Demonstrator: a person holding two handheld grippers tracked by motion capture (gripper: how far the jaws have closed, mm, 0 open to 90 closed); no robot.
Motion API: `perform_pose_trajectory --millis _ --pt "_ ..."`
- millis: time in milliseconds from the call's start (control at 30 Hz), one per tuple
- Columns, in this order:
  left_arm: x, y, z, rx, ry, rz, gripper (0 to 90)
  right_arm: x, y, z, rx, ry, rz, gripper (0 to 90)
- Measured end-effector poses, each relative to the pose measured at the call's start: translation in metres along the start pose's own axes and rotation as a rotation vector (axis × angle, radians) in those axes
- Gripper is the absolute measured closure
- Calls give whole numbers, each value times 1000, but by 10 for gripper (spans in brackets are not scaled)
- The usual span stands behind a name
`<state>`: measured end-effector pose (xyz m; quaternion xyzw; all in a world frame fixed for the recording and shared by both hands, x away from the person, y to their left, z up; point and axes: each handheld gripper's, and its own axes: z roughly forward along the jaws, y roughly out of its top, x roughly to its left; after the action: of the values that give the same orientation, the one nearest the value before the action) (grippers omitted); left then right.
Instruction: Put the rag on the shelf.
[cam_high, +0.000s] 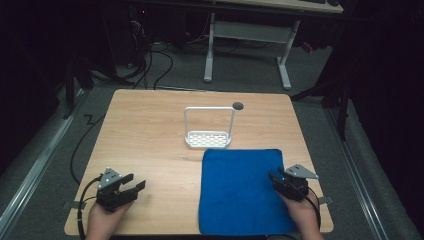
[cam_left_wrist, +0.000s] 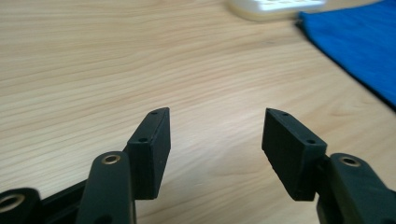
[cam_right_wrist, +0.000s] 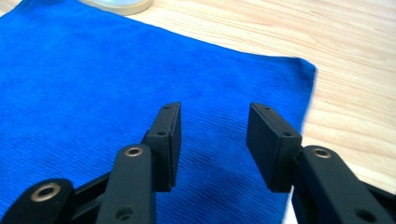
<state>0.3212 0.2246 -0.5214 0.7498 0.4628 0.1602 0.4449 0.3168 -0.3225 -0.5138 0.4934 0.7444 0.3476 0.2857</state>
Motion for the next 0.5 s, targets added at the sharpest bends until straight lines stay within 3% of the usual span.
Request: perform_pose_trajectory --millis 33,100,300,500 --pt "6 0 -2 -1 20 -20 426 2 1 1 3 3 -6 571" --pt "7 0 -2 -3 21 -23 425 4 2 2 -3 3 -7 580" --pt "3 2 2 1 35 8 424 4 1 1 0 -4 -7 593" --pt "3 1 2 -4 30 0 434 1 1 -2 -18 -11 8 581"
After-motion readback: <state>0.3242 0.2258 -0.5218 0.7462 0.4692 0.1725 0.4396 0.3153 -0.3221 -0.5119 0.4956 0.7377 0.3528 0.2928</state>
